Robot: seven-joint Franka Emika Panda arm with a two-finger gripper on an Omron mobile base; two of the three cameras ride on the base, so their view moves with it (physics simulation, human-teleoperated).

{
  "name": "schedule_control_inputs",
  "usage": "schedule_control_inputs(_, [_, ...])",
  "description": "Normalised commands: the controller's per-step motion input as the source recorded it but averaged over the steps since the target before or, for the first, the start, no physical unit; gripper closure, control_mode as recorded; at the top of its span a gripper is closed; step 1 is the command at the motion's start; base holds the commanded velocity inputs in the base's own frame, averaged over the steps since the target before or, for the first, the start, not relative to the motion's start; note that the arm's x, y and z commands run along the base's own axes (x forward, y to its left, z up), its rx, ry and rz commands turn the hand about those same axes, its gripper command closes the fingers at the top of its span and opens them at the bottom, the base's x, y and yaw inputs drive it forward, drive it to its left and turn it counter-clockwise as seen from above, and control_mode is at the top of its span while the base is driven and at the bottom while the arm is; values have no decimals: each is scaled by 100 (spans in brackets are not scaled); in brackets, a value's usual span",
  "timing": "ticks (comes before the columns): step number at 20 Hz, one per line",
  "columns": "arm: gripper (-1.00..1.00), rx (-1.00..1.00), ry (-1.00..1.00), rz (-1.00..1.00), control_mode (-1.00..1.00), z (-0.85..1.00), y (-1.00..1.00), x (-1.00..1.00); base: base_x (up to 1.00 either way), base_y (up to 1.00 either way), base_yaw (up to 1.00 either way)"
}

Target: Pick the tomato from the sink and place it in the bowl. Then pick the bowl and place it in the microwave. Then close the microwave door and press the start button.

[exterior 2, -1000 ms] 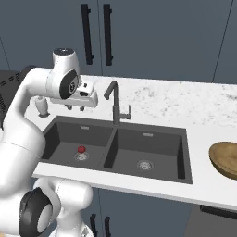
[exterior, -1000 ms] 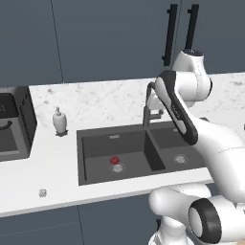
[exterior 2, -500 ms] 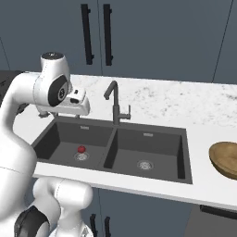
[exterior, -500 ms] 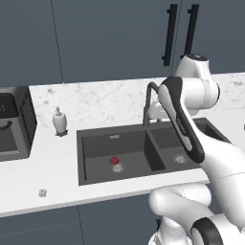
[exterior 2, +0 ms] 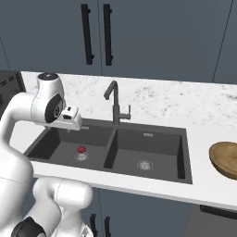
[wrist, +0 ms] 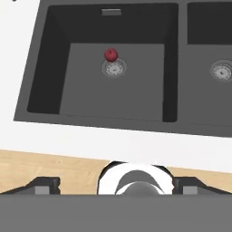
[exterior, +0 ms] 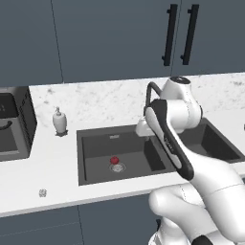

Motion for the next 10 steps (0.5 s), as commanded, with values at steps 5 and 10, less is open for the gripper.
schedule_control_inputs(5, [-100, 0, 0, 0, -100, -64, 42, 49, 0, 0, 0])
schedule_control_inputs(10, [-100, 0, 0, 0, -100, -48, 29, 46, 0, 0, 0])
